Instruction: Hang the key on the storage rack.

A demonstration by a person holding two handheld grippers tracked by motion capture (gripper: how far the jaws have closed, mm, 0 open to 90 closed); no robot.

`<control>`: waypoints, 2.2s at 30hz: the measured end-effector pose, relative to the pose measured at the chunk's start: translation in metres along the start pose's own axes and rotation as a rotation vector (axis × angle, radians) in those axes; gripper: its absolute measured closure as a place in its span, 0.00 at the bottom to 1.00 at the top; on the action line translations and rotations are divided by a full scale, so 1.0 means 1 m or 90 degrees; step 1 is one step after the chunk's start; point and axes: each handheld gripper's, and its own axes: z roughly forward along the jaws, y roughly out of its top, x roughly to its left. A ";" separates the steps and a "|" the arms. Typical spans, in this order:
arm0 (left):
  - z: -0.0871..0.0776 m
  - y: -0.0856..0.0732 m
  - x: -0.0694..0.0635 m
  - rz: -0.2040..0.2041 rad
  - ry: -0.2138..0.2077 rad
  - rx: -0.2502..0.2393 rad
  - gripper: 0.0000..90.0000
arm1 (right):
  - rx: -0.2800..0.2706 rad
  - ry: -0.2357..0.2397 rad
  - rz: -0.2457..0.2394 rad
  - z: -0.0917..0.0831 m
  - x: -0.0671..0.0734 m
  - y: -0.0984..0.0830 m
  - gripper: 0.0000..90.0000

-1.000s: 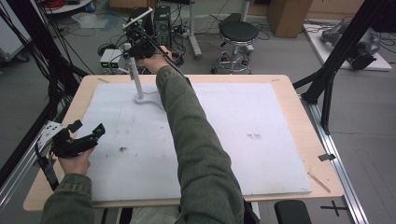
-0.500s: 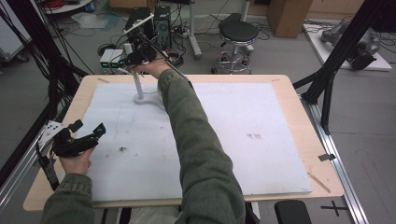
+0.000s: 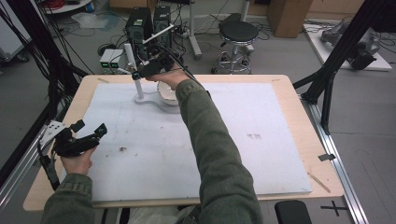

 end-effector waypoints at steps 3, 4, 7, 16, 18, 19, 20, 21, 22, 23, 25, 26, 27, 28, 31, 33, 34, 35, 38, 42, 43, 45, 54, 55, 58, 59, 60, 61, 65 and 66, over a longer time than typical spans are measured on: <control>-0.001 0.000 0.000 0.002 0.002 0.000 0.02 | -0.010 -0.014 0.008 -0.011 -0.004 -0.007 0.02; -0.001 0.000 0.000 0.002 0.002 0.000 0.02 | -0.015 -0.019 0.010 -0.014 -0.004 -0.008 0.01; -0.001 0.000 0.000 0.002 0.003 -0.001 0.02 | -0.026 -0.035 0.010 -0.024 -0.004 -0.012 0.01; -0.001 0.000 0.000 0.004 0.001 0.003 0.02 | -0.015 -0.076 0.026 -0.044 -0.009 -0.030 0.01; 0.000 0.000 0.000 0.001 0.000 0.005 0.02 | -0.021 -0.080 0.034 -0.048 -0.009 -0.035 0.01; 0.000 0.000 0.000 0.002 0.001 0.006 0.02 | -0.022 -0.084 0.034 -0.051 -0.010 -0.039 0.01; 0.000 0.000 0.000 0.002 0.000 0.005 0.02 | -0.022 -0.088 0.036 -0.054 -0.011 -0.042 0.01; 0.000 0.000 0.000 0.003 0.001 0.005 0.02 | -0.022 -0.091 0.038 -0.056 -0.012 -0.045 0.01; 0.000 0.000 0.000 0.003 0.001 0.005 0.02 | -0.024 -0.093 0.039 -0.058 -0.013 -0.047 0.01; -0.001 0.000 0.000 0.004 0.002 0.007 0.02 | -0.026 -0.098 0.040 -0.061 -0.014 -0.050 0.01; -0.001 0.000 0.000 0.004 0.002 0.006 0.02 | -0.034 -0.104 0.046 -0.067 -0.016 -0.056 0.01; -0.001 0.000 0.000 0.005 0.002 0.006 0.02 | -0.035 -0.107 0.047 -0.070 -0.017 -0.059 0.01; -0.001 0.000 0.000 0.005 0.003 0.007 0.02 | -0.038 -0.111 0.046 -0.073 -0.018 -0.062 0.01; -0.001 0.000 0.000 0.006 0.003 0.007 0.02 | -0.037 -0.114 0.049 -0.075 -0.019 -0.065 0.01; -0.001 0.000 -0.001 0.008 0.003 0.008 0.02 | -0.038 -0.126 0.047 -0.082 -0.021 -0.074 0.01; -0.001 0.000 -0.001 0.008 0.003 0.008 0.02 | -0.043 -0.128 0.052 -0.088 -0.021 -0.080 0.01; -0.001 0.000 0.000 0.008 0.003 0.008 0.02 | -0.045 -0.128 0.054 -0.090 -0.022 -0.082 0.01; -0.001 0.000 0.000 0.007 0.003 0.008 0.02 | -0.048 -0.131 0.057 -0.093 -0.023 -0.085 0.01; -0.001 0.000 -0.001 0.007 0.002 0.009 0.02 | -0.044 -0.139 0.059 -0.101 -0.023 -0.091 0.01; -0.002 0.000 -0.001 0.009 0.005 0.009 0.02 | -0.055 -0.150 0.059 -0.110 -0.023 -0.099 0.01; -0.002 0.000 -0.001 0.008 0.004 0.009 0.02 | -0.054 -0.156 0.058 -0.113 -0.023 -0.103 0.01; -0.002 0.000 -0.001 0.005 0.004 0.007 0.02 | -0.051 -0.163 0.062 -0.117 -0.024 -0.109 0.01; -0.002 0.000 -0.001 0.010 0.005 0.010 0.02 | -0.062 -0.176 0.079 -0.132 -0.027 -0.135 0.01; -0.002 0.000 -0.001 0.009 0.005 0.010 0.02 | -0.066 -0.176 0.086 -0.134 -0.028 -0.140 0.01; -0.002 0.000 -0.001 0.008 0.005 0.012 0.02 | -0.069 -0.183 0.096 -0.140 -0.030 -0.152 0.01; -0.002 0.000 -0.001 0.008 0.006 0.012 0.02 | -0.071 -0.185 0.102 -0.142 -0.031 -0.157 0.01; -0.002 0.000 -0.001 0.009 0.005 0.012 0.02 | -0.072 -0.190 0.104 -0.144 -0.032 -0.159 0.01; -0.002 0.000 -0.001 0.009 0.005 0.012 0.02 | -0.073 -0.196 0.107 -0.147 -0.033 -0.164 0.01; -0.003 0.000 -0.001 0.008 0.006 0.012 0.02 | -0.067 -0.226 0.101 -0.157 -0.034 -0.176 0.01; -0.003 0.000 -0.001 0.007 0.006 0.012 0.02 | -0.068 -0.230 0.102 -0.159 -0.034 -0.179 0.01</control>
